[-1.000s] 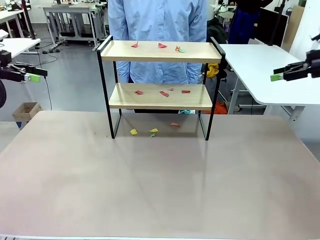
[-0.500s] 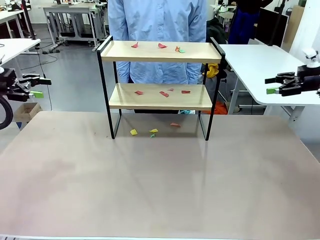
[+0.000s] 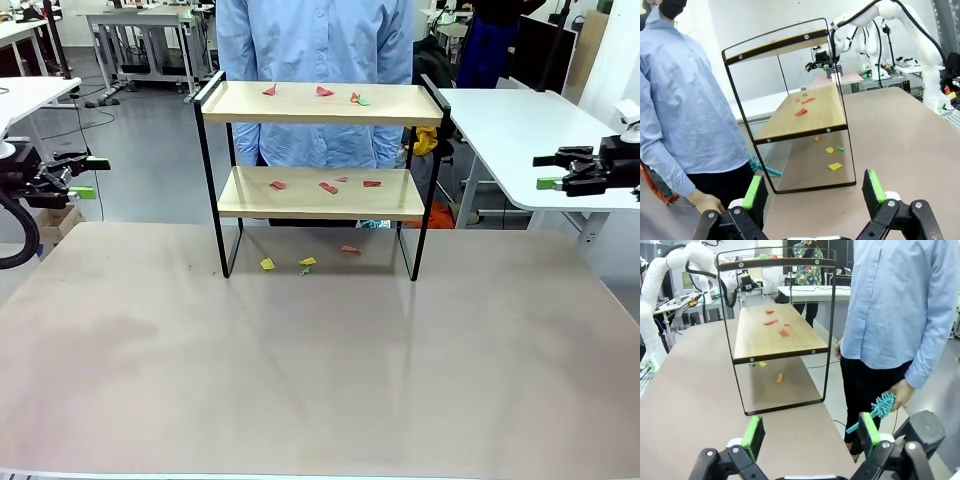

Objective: Clean the shelf.
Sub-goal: Pick up the Duster handed by the human.

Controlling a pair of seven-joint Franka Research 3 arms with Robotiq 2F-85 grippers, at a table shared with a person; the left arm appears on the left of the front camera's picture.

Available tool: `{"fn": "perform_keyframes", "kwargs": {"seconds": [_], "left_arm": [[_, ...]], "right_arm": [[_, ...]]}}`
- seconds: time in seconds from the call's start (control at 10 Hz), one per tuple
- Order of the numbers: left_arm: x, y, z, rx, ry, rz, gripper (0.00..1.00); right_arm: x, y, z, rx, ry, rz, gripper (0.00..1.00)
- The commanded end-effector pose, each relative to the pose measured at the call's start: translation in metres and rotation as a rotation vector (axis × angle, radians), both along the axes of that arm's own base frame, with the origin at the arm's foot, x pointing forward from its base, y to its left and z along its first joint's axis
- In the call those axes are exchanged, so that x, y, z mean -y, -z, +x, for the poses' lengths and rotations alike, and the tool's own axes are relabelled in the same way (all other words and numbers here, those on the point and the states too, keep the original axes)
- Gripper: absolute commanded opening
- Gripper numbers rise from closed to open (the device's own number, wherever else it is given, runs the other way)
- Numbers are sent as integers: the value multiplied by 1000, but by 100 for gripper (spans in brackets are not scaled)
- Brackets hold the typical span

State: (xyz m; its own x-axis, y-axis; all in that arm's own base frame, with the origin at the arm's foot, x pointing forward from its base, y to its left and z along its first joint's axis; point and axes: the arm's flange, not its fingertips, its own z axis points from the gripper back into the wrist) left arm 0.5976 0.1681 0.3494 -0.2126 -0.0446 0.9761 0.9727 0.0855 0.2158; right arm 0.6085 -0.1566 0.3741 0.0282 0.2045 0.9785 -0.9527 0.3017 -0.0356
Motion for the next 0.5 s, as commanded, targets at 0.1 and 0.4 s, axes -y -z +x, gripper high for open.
{"fn": "perform_keyframes", "kwargs": {"seconds": [0.1, 0.4], "left_arm": [[5, -13, 4, -16, 0, -46, 100], [4, -5, 3, -7, 1, -24, 100]], "right_arm": [[5, 5, 1, 70, 5, 51, 100], [6, 6, -1, 24, 8, 26, 100]]}}
